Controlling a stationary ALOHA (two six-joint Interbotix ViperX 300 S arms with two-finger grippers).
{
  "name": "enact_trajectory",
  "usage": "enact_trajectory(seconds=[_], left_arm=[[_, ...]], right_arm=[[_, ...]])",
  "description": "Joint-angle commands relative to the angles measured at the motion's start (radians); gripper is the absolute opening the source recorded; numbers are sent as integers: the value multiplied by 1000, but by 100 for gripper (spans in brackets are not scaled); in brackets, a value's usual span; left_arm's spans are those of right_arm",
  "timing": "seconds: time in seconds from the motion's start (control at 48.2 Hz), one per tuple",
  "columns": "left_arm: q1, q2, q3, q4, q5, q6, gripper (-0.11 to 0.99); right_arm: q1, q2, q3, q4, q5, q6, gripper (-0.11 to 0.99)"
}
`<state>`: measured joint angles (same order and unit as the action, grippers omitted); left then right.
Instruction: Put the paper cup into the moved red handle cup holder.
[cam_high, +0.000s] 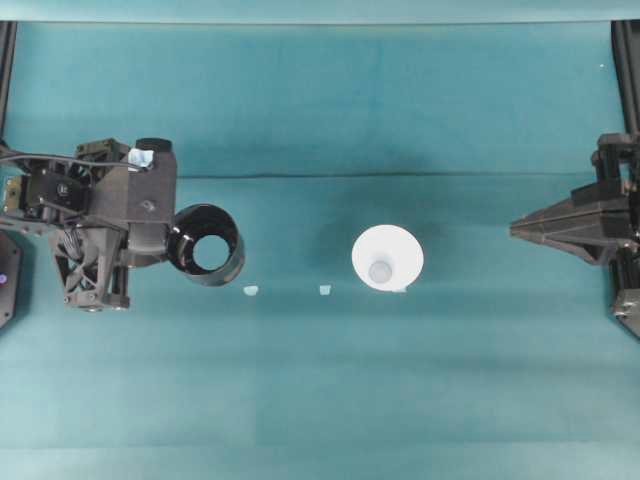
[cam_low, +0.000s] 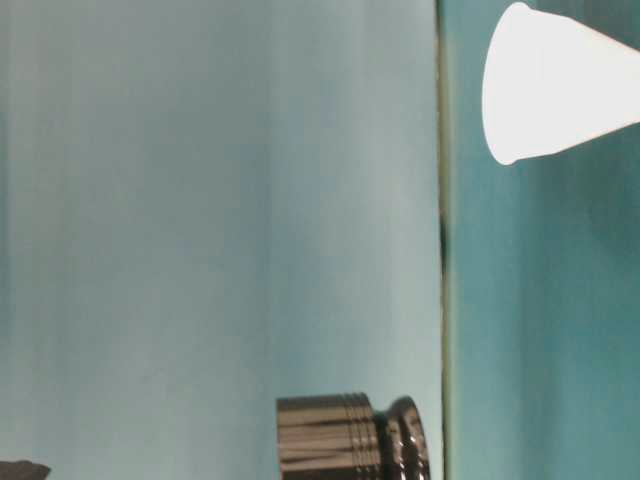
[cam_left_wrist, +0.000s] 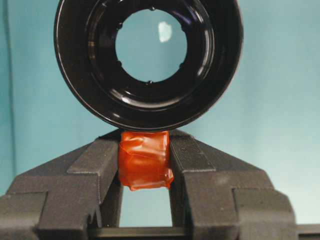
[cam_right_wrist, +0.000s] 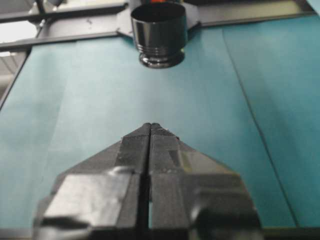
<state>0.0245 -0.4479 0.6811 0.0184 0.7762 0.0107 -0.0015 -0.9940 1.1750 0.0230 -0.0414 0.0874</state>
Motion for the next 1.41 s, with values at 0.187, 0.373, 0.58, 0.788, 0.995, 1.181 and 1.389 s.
enact_trajectory(seconds=[0.187,0.373,0.58,0.788,0.995,1.181,1.389], left_arm=[[6,118,-124,3,-49,25,26],[6,267,-245,3,-52,57,26],[6,356,-325,3,-52,100,26],[5,397,-318,3,-75,106,26],[5,456,-249,3,-193,101,26],[5,488,-225,3,-230,101,26],[3,529,-212,3,-258,103,26]], right_arm=[[-3,6,-11,3,-5,9,-11],[-3,6,-9,3,-3,9,-11],[-3,5,-11,5,14,9,-11],[-3,2,-11,3,26,8,-11],[-3,0,-9,3,26,8,-11],[-3,0,-9,3,26,8,-11],[-3,0,-9,3,26,8,-11]])
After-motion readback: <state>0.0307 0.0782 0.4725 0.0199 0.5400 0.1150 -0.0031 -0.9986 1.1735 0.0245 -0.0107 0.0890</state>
